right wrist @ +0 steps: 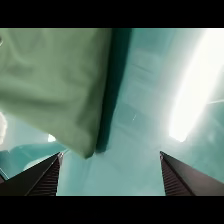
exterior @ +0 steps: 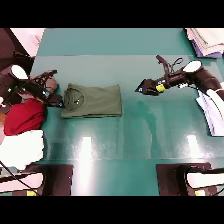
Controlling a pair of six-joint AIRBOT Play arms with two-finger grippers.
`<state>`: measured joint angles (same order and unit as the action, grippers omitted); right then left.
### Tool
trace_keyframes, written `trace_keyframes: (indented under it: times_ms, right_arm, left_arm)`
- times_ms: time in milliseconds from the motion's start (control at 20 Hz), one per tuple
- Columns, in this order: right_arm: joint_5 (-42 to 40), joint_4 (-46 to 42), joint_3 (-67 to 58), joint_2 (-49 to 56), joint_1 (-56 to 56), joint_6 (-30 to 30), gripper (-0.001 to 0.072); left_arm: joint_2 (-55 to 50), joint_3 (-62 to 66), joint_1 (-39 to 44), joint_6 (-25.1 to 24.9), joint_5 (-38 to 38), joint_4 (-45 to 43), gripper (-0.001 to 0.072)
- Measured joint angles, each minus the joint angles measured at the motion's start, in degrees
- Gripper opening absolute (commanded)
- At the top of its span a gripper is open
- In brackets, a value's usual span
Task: Fold the shirts.
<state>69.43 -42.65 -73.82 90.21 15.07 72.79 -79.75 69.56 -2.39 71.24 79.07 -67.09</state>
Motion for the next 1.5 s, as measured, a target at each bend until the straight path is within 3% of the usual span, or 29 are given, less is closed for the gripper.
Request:
trace_keyframes:
  times_ms: [400,650,750,800,850,900,1200,1500]
  right_arm:
    - [-8.83,14.62,-0.13,12.33,7.61,-1.70,0.0674]
    - [-15.82,20.65,-0.22,14.82,14.38,-3.89,0.0603]
    - [-18.36,21.22,-0.20,15.17,16.68,-4.13,0.0461]
    - [-19.32,21.42,-0.15,15.28,17.57,-4.28,0.0323]
    - [-20.22,21.27,-0.11,15.41,18.36,-4.68,0.0127]
    - [-20.74,21.07,-0.11,15.43,18.93,-5.44,0.0021]
    - [-23.41,20.74,1.81,8.57,16.65,-10.25,0.0016]
    - [-25.20,12.94,10.27,-10.01,-3.37,-8.02,0.0016]
  left_arm:
    - [0.00,4.61,0.00,-3.02,-1.55,12.52,0.0026]
    - [0.00,4.96,0.00,-3.61,-3.54,15.69,0.0026]
    - [0.00,5.01,0.00,-3.67,-4.07,16.55,0.0026]
    - [0.00,5.01,0.00,-3.67,-4.15,16.85,0.0026]
    - [0.00,5.01,0.00,-3.69,-4.31,17.27,0.0025]
    - [0.00,5.01,0.00,-3.69,-4.46,17.70,0.0026]
    - [0.00,5.01,0.00,-3.72,-3.96,18.99,0.0025]
    - [0.00,5.01,2.82,-3.23,-4.72,19.47,0.0025]
